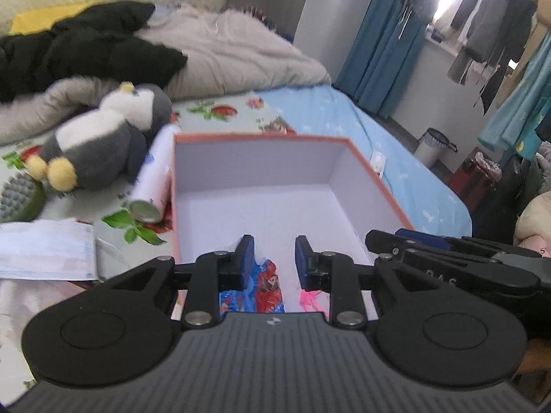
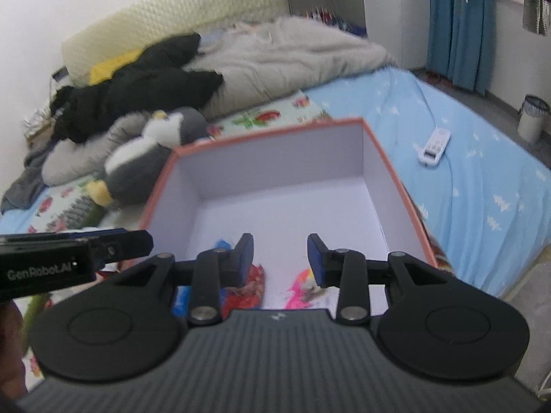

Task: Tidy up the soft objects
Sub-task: 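Lower both tools into the box and open them to release the items, then withdraw both tools from the box back toward the remaining items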

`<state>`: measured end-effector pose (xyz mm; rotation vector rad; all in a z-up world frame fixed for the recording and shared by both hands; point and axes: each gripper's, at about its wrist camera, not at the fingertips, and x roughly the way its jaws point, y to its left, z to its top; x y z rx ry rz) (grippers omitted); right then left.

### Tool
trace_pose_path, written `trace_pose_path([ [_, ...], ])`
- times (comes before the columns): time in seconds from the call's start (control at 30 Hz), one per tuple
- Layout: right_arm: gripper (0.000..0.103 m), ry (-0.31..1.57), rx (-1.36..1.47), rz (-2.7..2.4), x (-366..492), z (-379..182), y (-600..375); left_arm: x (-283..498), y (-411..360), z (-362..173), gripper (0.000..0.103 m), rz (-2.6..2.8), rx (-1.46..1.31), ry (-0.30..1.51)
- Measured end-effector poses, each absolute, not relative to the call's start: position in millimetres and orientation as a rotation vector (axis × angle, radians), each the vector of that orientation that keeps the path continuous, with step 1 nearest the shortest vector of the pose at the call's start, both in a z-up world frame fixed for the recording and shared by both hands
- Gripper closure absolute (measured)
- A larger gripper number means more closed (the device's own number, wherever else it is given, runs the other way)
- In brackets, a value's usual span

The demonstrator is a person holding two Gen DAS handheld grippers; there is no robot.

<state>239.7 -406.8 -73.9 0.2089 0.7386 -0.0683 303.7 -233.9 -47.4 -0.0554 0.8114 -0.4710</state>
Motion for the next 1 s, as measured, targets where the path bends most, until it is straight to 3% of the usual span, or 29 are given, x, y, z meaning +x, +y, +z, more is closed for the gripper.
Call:
trace_pose_path([
  [0.53, 0.065, 0.540, 0.163, 0.044, 164.5, 5.7, -349.8, 195.2, -161.0, 25.5, 0.073, -0.407, -0.079, 0.626],
  [1.0, 0.065, 0.515, 0.140, 0.158, 110.7, 8.6, -295.6, 115.3, -89.0, 20.6, 0.073, -0.294, -0.126, 0.598],
])
